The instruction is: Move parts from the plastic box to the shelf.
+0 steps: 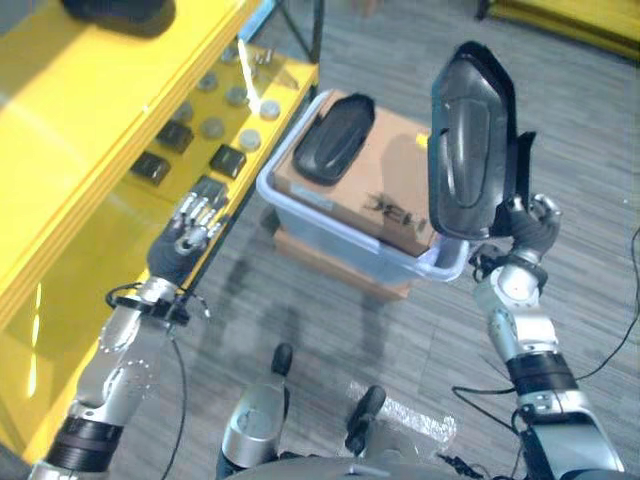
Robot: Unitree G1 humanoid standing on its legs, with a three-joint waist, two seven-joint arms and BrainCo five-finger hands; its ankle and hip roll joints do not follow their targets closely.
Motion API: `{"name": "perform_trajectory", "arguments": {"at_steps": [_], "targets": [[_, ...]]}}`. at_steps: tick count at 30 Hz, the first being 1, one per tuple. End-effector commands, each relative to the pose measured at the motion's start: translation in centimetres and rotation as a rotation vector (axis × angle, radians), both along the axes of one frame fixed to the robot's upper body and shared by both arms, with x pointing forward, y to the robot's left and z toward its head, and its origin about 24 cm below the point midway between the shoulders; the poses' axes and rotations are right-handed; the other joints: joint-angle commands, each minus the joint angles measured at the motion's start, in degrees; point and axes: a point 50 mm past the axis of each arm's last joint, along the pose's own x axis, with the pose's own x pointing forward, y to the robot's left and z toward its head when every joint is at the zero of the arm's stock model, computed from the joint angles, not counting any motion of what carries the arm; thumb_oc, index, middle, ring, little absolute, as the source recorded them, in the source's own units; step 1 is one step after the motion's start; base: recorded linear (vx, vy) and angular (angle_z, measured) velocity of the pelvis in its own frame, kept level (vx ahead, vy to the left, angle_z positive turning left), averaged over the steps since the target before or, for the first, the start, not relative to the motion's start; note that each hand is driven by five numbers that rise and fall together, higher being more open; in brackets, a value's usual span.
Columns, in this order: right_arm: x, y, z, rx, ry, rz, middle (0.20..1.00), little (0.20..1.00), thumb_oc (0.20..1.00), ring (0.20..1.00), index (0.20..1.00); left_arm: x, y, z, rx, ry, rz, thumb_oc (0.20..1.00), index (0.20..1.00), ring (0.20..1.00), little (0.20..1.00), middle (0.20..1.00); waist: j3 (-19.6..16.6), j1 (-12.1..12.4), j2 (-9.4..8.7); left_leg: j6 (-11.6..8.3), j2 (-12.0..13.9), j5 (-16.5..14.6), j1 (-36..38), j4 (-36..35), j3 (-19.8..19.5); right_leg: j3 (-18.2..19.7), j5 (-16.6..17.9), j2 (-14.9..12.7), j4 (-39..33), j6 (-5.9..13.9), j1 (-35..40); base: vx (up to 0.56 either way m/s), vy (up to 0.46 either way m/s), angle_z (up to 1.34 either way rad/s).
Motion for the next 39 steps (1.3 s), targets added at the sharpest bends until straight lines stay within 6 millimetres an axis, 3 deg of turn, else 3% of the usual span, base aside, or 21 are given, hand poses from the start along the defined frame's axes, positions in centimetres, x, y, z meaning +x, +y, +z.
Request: {"name": "perform_trajectory", "arguments": {"at_steps": [1, 4, 5, 10, 13, 19, 25, 32, 39], "targets": [[0.5, 1.3, 3.5, -0.145, -0.122, 0.044, 0.2, 0.2, 0.2, 0.2, 0.2, 1.5, -2.8, -0.5, -0.055, 0.09, -0.057, 1.0, 1.0, 1.0, 1.0, 1.0, -5.49, -0.69, 0.66, -0.01, 1.49, -3.37, 1.73, 0.6, 2.08, 1.71, -2.47, 1.16, -0.82, 2.53, 2.62, 0.08, 0.005, -0.18], [0.9, 2.6, 3.0, -0.139, -0.099, 0.105, 0.2, 0.2, 0.2, 0.2, 0.2, 2.9, -5.0, -0.9, -0.158, 0.202, -0.082, 1.0, 1.0, 1.0, 1.0, 1.0, -7.77, -2.5, 0.84, -0.25, 2.24, -2.96, 4.17, -1.14, 3.19, 2.72, -2.26, 1.51, -1.73, 2.7, 3.72, 0.08, 0.006, -0.22], [1.3, 3.7, 2.6, -0.123, -0.092, 0.153, 0.2, 0.2, 0.2, 0.2, 0.2, 4.0, -6.7, -1.5, -0.231, 0.296, -0.07, 1.0, 1.0, 1.0, 1.0, 1.0, -9.29, -4.0, 0.87, -0.44, 2.69, -2.35, 5.42, -2.3, 3.96, 3.21, -1.96, 1.78, -2.44, 2.67, 4.21, 0.09, -0.001, -0.2], [2.6, 7.2, 1.4, -0.1, -0.051, 0.279, 0.2, 0.2, 0.2, 0.2, 0.2, 7.3, -9.4, -2.0, -0.274, 0.391, 0.032, 1.0, 1.0, 1.0, 1.0, 1.0, -12.08, -7.83, 0.96, -0.92, 3.49, -1.88, 8.76, -4.53, 6.09, 4.86, -2.07, 2.46, -3.45, 2.8, 5.48, 0.05, -0.019, -0.35], [3.0, 8.5, 0.8, -0.098, -0.023, 0.334, 0.2, 0.2, 0.2, 0.2, 0.2, 8.0, -10.9, -2.3, -0.261, 0.42, -0.004, 1.0, 1.0, 1.0, 1.0, 1.0, -12.9, -9.08, 0.9, -1.18, 3.83, -1.97, 9.63, -4.72, 7.02, 5.31, -2.09, 2.67, -3.75, 2.71, 5.84, 0.03, -0.026, -0.22], [3.6, 10.6, -0.5, -0.057, 0.021, 0.42, 0.2, 0.2, 0.2, 0.2, 0.2, 8.2, -14.0, -2.1, -0.219, 0.42, -0.035, 1.0, 1.0, 1.0, 1.0, 1.0, -13.82, -10.61, 0.69, -1.39, 4.37, -2.33, 10.54, -4.67, 8.19, 6.13, -2.18, 3.06, -3.97, 2.43, 5.96, 0.01, -0.019, -0.05], [3.7, 12.9, -1.3, -0.035, 0.054, 0.488, 0.2, 0.2, 0.2, 0.2, 0.2, 7.6, -16.8, -0.6, -0.133, 0.319, -0.129, 1.0, 1.0, 1.0, 1.0, 1.0, -14.63, -11.18, 0.34, -1.45, 4.64, -2.9, 11.27, -4.72, 8.95, 6.55, -2.3, 3.21, -4.36, 2.33, 6.27, 0.02, -0.026, -0.07], [4.0, 13.6, -1.5, -0.012, 0.061, 0.503, 0.2, 0.2, 0.2, 0.2, 0.2, 7.2, -18.0, 0.8, -0.037, 0.223, -0.148, 1.0, 1.0, 1.0, 1.0, 1.0, -15.2, -11.35, 0.29, -1.4, 4.61, -3.17, 11.61, -4.92, 9.15, 6.6, -2.36, 3.24, -4.52, 2.36, 6.43, 0.0, -0.002, -0.01], [3.7, 13.7, -1.6, 0.004, 0.072, 0.508, 0.2, 0.2, 0.2, 0.2, 0.2, 6.9, -17.5, 3.2, 0.078, -0.004, -0.111, 1.0, 1.0, 1.0, 1.0, 1.0, -15.58, -11.59, 0.25, -1.28, 4.47, -3.47, 12.12, -5.41, 9.15, 6.99, -2.43, 3.35, -4.71, 2.39, 6.41, 0.01, -0.004, -0.04]]}}
